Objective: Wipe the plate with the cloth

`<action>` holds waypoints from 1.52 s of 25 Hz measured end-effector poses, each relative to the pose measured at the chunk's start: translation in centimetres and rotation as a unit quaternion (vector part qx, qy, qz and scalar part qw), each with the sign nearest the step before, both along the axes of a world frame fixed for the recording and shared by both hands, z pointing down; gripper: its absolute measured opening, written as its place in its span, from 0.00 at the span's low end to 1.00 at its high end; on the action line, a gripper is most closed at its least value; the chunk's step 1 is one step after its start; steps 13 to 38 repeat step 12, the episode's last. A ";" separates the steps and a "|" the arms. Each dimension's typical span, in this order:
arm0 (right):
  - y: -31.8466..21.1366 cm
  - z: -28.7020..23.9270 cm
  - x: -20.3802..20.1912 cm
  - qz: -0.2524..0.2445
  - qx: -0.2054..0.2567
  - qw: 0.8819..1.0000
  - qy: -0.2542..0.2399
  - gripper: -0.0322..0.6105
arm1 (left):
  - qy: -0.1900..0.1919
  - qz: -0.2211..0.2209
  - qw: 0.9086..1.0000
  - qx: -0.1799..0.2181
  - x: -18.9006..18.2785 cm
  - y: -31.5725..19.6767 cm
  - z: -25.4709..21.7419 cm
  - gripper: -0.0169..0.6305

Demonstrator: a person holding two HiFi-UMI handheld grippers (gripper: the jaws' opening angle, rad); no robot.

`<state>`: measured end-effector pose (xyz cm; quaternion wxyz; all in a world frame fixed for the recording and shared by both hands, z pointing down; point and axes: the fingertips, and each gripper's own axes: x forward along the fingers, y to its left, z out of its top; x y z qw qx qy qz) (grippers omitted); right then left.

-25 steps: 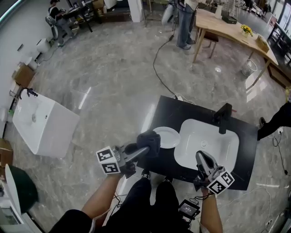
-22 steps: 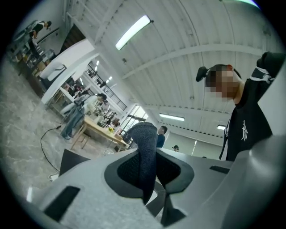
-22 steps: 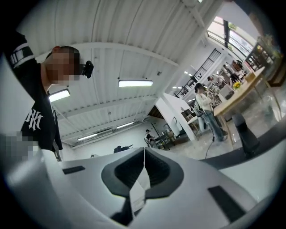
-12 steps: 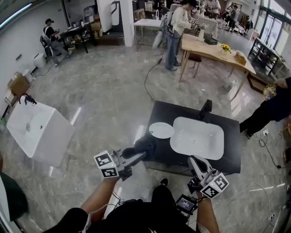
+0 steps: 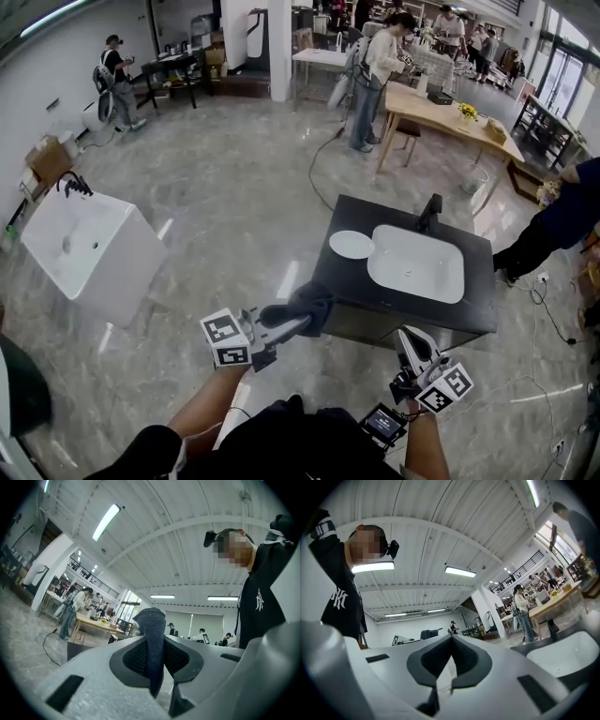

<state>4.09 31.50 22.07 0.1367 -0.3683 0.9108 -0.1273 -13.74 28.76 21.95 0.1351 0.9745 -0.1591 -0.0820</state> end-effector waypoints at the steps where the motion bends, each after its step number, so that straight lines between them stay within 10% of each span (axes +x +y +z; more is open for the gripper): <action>1: 0.7 -0.3 0.2 -0.001 0.003 1.000 0.000 0.05 | -0.003 0.000 1.000 0.001 0.1 0.8 -0.3 0.11; 38: 7.0 -0.6 3.4 -0.036 -0.002 0.999 0.021 0.05 | -0.006 -0.017 1.000 -0.014 4.7 6.5 -2.0 0.11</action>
